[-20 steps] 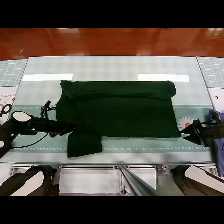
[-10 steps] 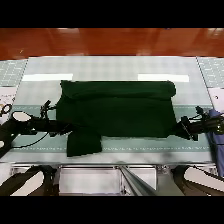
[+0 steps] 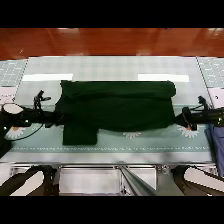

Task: Fold the shirts.

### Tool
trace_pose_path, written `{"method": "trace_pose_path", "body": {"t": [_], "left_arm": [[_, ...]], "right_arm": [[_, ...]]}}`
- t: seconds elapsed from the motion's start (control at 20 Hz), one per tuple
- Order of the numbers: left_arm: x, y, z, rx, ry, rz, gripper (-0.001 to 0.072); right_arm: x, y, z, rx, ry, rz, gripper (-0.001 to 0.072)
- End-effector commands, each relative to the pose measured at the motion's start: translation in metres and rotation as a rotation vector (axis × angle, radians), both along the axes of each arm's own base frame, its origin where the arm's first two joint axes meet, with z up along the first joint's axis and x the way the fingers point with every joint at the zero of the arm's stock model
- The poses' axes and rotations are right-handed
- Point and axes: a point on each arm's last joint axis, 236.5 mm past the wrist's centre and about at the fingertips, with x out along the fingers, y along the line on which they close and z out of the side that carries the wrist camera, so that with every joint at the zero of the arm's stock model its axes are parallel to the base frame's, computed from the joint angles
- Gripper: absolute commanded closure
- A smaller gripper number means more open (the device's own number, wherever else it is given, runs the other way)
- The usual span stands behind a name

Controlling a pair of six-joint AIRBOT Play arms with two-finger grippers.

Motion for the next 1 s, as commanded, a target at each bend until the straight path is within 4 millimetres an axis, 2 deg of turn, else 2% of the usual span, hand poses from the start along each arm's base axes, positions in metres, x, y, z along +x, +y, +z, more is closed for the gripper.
{"method": "trace_pose_path", "body": {"t": [0.0, 0.2, 0.35, 0.45, 0.7, 0.95], "left_arm": [[0.043, 0.015, 0.023, 0.035, -0.108, 0.025, 0.0687], [0.092, 0.020, 0.024, 0.028, -0.114, 0.024, 0.0687], [0.133, 0.024, 0.018, 0.019, -0.110, 0.009, 0.0687], [0.155, 0.022, 0.010, 0.007, -0.098, -0.018, 0.0687], [0.205, 0.020, 0.006, 0.004, -0.129, -0.023, 0.0687], [0.239, 0.023, 0.009, -0.001, -0.162, -0.027, 0.0687]], "right_arm": [[0.057, -0.011, 0.032, -0.009, -0.166, -0.071, 0.0691], [0.108, 0.000, 0.039, -0.067, -0.253, 0.033, 0.0691], [0.149, -0.009, 0.042, -0.098, -0.293, 0.011, 0.0691], [0.168, -0.013, 0.040, -0.091, -0.296, 0.002, 0.0691], [0.201, -0.024, 0.033, -0.093, -0.321, -0.041, 0.0691], [0.222, -0.029, 0.027, -0.076, -0.340, -0.078, 0.0691]]}}
